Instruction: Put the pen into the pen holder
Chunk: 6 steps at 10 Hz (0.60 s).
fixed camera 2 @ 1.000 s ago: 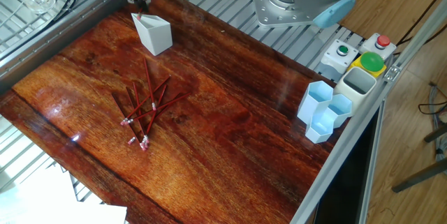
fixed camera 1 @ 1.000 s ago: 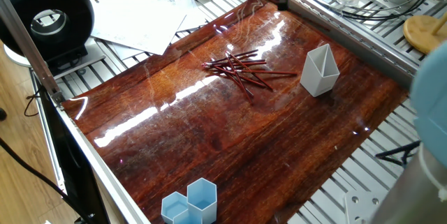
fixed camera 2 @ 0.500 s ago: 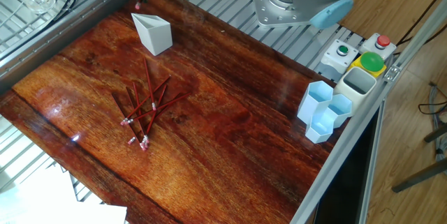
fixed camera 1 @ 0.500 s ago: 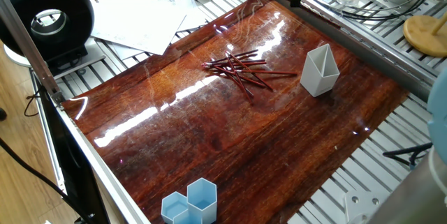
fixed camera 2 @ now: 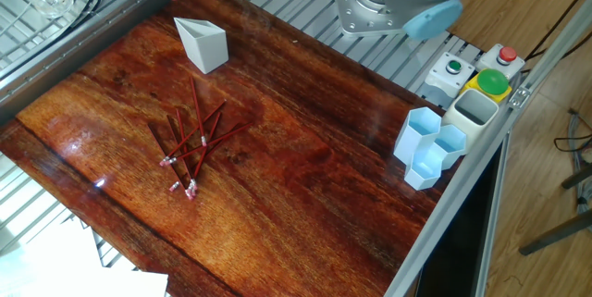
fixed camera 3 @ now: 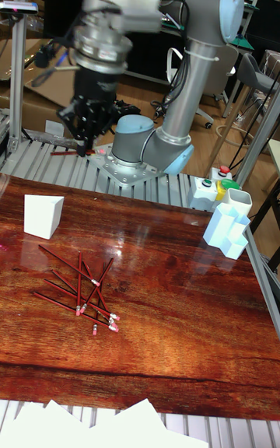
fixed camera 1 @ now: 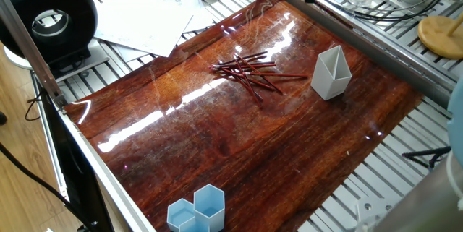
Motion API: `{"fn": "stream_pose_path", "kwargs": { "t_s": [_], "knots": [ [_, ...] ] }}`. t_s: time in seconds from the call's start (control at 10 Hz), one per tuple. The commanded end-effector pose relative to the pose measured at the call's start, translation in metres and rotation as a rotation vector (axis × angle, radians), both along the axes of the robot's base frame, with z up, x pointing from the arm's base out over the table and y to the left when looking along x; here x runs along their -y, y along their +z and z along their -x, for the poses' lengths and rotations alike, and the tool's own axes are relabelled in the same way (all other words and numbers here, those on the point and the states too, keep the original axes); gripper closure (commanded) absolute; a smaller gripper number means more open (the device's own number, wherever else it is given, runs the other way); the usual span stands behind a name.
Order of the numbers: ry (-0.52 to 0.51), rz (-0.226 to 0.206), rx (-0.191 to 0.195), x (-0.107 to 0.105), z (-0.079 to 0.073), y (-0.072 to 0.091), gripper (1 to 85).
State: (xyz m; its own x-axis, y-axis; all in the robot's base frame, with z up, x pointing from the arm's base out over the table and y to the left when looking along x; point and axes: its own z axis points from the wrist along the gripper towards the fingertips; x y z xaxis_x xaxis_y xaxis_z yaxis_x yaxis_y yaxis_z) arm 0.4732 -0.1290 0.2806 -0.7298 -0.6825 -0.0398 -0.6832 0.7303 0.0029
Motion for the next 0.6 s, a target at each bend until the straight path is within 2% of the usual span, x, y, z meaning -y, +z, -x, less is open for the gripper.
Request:
{"fn": "stream_pose_path", "kwargs": {
  "t_s": [0.0, 0.1, 0.3, 0.5],
  "knots": [
    [0.081, -0.077, 0.124, 0.023, 0.000, 0.004, 84.7],
    [0.088, -0.078, 0.154, 0.030, -0.003, 0.001, 84.7],
    [0.089, -0.129, 0.183, 0.030, -0.003, -0.008, 84.7],
    [0.073, -0.174, 0.184, 0.025, 0.000, -0.012, 84.7]
  ]
}}
